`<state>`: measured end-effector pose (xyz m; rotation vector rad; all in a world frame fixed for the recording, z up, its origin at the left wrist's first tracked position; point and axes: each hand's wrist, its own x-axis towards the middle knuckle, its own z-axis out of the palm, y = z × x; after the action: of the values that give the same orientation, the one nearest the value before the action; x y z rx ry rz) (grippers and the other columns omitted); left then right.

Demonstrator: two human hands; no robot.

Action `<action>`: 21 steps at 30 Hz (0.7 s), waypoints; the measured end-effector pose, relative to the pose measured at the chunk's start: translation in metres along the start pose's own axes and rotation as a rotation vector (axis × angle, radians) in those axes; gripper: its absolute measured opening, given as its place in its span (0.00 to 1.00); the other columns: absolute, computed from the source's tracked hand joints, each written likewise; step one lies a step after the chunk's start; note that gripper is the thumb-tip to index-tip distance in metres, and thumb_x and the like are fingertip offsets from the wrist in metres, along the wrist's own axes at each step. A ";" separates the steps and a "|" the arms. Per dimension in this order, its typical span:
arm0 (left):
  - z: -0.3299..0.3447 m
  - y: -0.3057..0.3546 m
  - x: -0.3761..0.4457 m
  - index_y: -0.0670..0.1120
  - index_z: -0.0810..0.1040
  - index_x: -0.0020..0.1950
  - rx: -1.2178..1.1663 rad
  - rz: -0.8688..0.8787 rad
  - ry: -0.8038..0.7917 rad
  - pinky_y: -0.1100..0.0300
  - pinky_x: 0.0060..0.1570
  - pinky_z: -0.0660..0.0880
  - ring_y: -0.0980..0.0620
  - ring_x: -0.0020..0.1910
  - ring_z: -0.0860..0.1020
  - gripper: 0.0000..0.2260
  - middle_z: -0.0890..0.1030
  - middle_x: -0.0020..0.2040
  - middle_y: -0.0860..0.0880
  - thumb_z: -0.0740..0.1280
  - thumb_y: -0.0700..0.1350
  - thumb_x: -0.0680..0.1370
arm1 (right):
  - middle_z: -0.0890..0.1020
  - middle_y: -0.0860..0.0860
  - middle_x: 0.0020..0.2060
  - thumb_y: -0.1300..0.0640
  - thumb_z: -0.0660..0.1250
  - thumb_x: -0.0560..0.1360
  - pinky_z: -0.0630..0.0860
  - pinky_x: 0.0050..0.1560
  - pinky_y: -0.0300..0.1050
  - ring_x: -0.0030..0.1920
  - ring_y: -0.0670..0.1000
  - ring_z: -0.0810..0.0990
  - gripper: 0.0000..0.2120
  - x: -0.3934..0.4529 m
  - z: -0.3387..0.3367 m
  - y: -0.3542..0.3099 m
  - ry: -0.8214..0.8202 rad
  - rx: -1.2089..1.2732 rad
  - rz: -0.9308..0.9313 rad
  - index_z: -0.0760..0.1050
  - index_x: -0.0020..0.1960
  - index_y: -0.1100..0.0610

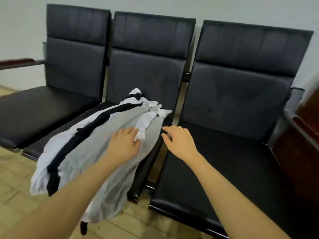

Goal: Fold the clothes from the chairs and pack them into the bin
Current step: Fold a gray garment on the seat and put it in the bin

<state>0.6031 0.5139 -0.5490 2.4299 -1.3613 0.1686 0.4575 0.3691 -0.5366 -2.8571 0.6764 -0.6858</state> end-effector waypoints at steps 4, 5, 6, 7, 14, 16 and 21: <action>0.009 -0.063 0.023 0.44 0.68 0.71 0.058 -0.101 0.044 0.50 0.63 0.63 0.44 0.68 0.67 0.22 0.69 0.70 0.46 0.55 0.52 0.79 | 0.77 0.49 0.62 0.49 0.58 0.81 0.62 0.57 0.46 0.61 0.52 0.73 0.18 0.060 0.058 -0.029 -0.079 0.114 -0.054 0.71 0.68 0.52; 0.012 -0.077 0.027 0.43 0.69 0.70 0.059 -0.120 0.062 0.50 0.63 0.64 0.44 0.68 0.68 0.23 0.70 0.69 0.45 0.55 0.52 0.78 | 0.76 0.49 0.63 0.49 0.58 0.81 0.60 0.59 0.46 0.63 0.52 0.72 0.18 0.072 0.071 -0.038 -0.103 0.147 -0.062 0.71 0.69 0.52; 0.015 -0.090 0.029 0.43 0.69 0.70 0.061 -0.136 0.060 0.50 0.62 0.64 0.44 0.67 0.68 0.23 0.70 0.69 0.45 0.55 0.53 0.79 | 0.75 0.48 0.64 0.49 0.58 0.81 0.59 0.61 0.45 0.65 0.51 0.70 0.19 0.082 0.083 -0.048 -0.127 0.175 -0.077 0.70 0.69 0.51; 0.019 -0.100 0.029 0.44 0.68 0.71 0.058 -0.149 0.048 0.50 0.63 0.63 0.44 0.68 0.68 0.22 0.69 0.70 0.46 0.56 0.53 0.80 | 0.74 0.47 0.65 0.48 0.58 0.81 0.57 0.63 0.45 0.66 0.50 0.69 0.19 0.090 0.095 -0.057 -0.151 0.205 -0.091 0.69 0.70 0.51; 0.041 -0.133 0.008 0.42 0.81 0.57 -0.016 -0.096 0.222 0.49 0.48 0.74 0.42 0.50 0.80 0.24 0.82 0.54 0.46 0.55 0.56 0.75 | 0.73 0.42 0.53 0.50 0.68 0.75 0.56 0.56 0.44 0.61 0.48 0.69 0.06 0.109 0.151 -0.088 -0.131 0.515 0.086 0.79 0.51 0.48; 0.044 -0.136 0.005 0.44 0.84 0.50 -0.002 -0.087 0.266 0.51 0.44 0.74 0.44 0.45 0.81 0.17 0.84 0.48 0.49 0.61 0.53 0.74 | 0.71 0.42 0.49 0.52 0.68 0.74 0.52 0.49 0.41 0.57 0.48 0.67 0.03 0.106 0.153 -0.090 -0.103 0.486 0.094 0.78 0.45 0.51; 0.029 -0.131 0.008 0.46 0.85 0.45 -0.055 -0.055 0.382 0.54 0.41 0.73 0.46 0.42 0.80 0.13 0.84 0.46 0.51 0.62 0.50 0.76 | 0.70 0.44 0.53 0.56 0.67 0.76 0.51 0.51 0.35 0.56 0.45 0.66 0.04 0.101 0.129 -0.095 0.082 0.508 0.063 0.77 0.44 0.57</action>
<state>0.7159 0.5600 -0.6060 2.2392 -1.1120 0.5432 0.6346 0.4099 -0.5894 -2.3455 0.5098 -0.8297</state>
